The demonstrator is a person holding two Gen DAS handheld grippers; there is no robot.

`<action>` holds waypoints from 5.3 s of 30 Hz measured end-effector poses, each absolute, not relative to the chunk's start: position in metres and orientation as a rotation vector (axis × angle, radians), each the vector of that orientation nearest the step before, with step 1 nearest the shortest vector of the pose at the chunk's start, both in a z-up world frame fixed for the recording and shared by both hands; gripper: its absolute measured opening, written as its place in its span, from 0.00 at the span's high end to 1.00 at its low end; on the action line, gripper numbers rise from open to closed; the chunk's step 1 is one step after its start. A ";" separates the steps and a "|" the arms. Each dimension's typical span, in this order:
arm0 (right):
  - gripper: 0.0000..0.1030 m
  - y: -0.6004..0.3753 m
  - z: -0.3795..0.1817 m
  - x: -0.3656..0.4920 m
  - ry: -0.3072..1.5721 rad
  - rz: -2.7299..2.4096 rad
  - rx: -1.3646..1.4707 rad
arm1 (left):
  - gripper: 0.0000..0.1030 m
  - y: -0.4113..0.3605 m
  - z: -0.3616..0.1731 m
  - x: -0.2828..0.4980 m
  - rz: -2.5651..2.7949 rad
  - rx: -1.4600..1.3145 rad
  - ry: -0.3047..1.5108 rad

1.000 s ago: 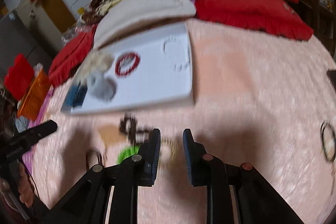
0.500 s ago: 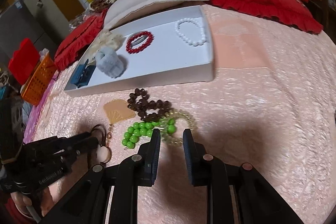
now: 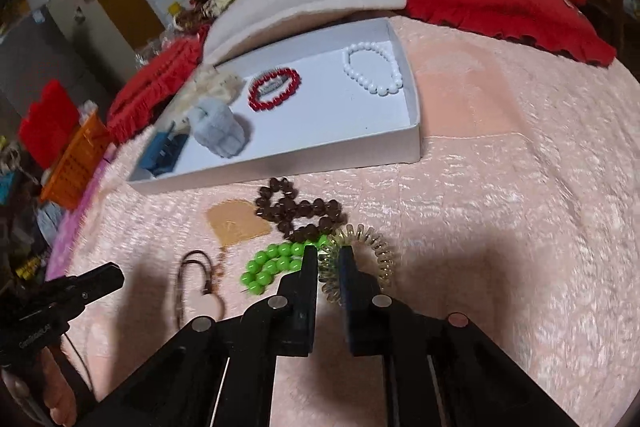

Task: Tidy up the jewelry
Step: 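Grasp the clear coiled hair tie with the right tool while the left tool reaches the black cord necklace, then lift the black cord necklace with the left tool while the right tool carries the hair tie, then lower the necklace and hair tie into the white box and open both tools, then move both tools back toward the bead bracelets beside the box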

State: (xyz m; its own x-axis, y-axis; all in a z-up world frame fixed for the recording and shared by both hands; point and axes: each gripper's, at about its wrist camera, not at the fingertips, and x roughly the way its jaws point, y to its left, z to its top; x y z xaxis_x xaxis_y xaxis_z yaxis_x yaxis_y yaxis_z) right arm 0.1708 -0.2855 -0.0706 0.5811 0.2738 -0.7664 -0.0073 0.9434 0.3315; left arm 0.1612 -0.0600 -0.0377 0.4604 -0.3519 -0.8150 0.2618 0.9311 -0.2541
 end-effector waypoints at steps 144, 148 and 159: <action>0.70 -0.159 -0.059 0.271 1.026 0.175 0.108 | 0.54 0.042 -0.009 0.120 -0.134 -0.184 0.894; 0.70 -0.169 -0.030 0.238 0.912 0.174 0.130 | 0.54 0.042 -0.002 0.111 -0.118 -0.170 0.871; 0.69 -0.218 -0.044 0.107 0.837 0.056 0.309 | 0.55 0.018 0.007 0.084 -0.140 -0.141 0.871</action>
